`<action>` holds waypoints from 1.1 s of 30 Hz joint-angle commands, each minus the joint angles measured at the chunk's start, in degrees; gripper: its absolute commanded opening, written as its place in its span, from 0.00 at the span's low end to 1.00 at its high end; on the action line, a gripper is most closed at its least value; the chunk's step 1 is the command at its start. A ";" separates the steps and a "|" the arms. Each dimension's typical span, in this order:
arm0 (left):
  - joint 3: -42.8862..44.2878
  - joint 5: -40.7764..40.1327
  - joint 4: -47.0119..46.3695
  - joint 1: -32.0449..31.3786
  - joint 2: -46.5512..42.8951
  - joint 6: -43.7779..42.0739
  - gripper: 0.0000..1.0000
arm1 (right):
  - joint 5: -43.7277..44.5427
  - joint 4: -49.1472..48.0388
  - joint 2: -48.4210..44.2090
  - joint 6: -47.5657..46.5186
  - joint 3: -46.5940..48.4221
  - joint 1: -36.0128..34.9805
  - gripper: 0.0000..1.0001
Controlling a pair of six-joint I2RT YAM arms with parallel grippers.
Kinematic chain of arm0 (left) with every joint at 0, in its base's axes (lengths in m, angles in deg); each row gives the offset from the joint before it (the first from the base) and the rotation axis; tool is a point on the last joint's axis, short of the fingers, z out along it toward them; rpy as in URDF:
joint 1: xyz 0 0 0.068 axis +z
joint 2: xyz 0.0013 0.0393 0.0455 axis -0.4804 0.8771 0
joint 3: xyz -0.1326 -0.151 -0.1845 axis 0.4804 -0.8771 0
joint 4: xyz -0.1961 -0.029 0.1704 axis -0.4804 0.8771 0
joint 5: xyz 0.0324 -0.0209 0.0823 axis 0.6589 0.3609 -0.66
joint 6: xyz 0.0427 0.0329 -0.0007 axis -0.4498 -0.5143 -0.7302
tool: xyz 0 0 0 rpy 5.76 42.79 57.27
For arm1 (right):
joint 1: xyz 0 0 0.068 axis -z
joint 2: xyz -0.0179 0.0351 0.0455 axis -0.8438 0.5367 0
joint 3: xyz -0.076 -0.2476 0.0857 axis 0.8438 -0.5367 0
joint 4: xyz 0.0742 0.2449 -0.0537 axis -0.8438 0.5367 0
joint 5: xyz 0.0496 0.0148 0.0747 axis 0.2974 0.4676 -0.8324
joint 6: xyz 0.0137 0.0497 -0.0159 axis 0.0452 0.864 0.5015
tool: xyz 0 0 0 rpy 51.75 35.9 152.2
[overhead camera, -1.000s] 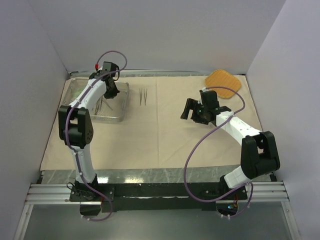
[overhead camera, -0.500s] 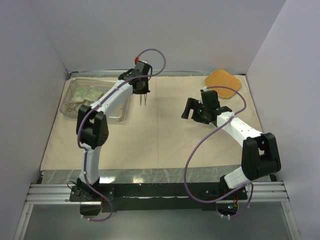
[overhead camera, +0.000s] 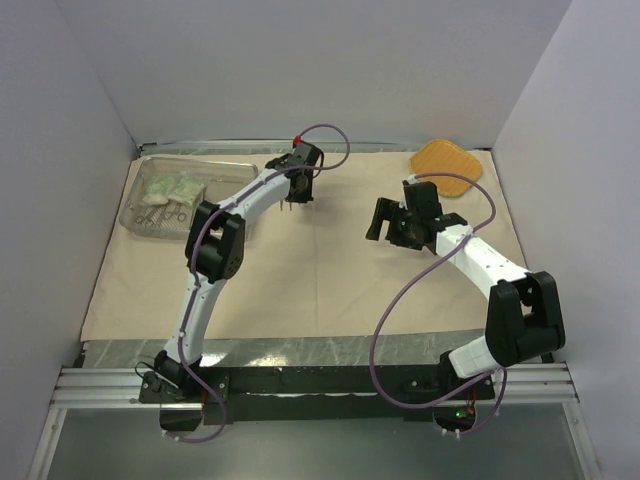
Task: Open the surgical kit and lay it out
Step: Place the medical item in the surgical kit.
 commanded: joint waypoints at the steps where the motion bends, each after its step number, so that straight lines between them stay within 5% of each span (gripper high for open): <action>1: 3.19 -2.89 -1.37 -0.41 0.42 -1.74 0.02 | 1.33 0.89 -2.62 -1.09 1.25 0.13 1.00; 33: 4.24 -2.02 -2.25 -0.32 4.91 -1.56 0.06 | 0.01 0.45 -1.48 -0.91 1.34 0.13 1.00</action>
